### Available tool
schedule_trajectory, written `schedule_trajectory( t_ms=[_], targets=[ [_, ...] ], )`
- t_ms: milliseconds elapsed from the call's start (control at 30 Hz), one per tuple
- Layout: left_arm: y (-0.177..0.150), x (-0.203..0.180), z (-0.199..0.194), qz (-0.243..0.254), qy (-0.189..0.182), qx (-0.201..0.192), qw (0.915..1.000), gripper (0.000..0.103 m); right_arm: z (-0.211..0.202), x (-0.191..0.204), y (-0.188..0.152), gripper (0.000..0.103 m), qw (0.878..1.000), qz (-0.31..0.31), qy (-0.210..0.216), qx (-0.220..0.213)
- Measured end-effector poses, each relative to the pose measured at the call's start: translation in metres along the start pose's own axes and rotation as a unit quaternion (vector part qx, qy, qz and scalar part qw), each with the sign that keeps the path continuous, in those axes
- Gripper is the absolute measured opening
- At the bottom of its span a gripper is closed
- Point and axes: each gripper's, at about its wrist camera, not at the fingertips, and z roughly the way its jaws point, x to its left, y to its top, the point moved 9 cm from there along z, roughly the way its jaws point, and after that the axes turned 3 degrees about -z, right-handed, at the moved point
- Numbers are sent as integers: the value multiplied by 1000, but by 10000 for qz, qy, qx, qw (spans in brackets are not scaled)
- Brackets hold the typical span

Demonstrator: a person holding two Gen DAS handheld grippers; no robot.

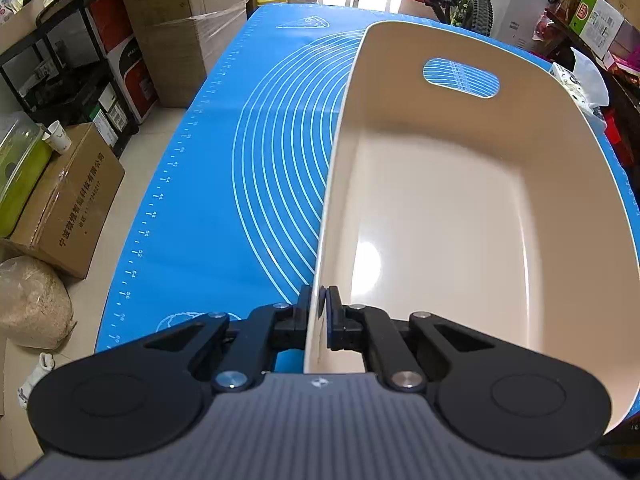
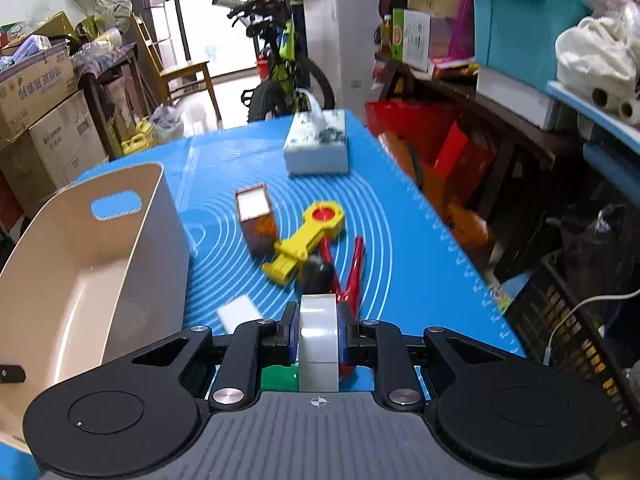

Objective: Organize rigid objects
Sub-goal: 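Carry the tape roll into the basket and open the right tool while the left tool holds the basket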

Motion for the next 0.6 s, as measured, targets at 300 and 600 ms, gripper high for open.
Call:
schedule_trajectory(
  t_ms=[300, 600],
  targets=[
    [-1, -2, 1, 24, 9, -12, 10000, 8, -17, -7, 25, 29, 9986, 154, -59, -508],
    [-1, -4, 1, 56, 42, -22, 10000, 8, -37, 20, 65, 29, 9924, 255, 461, -1114]
  ],
)
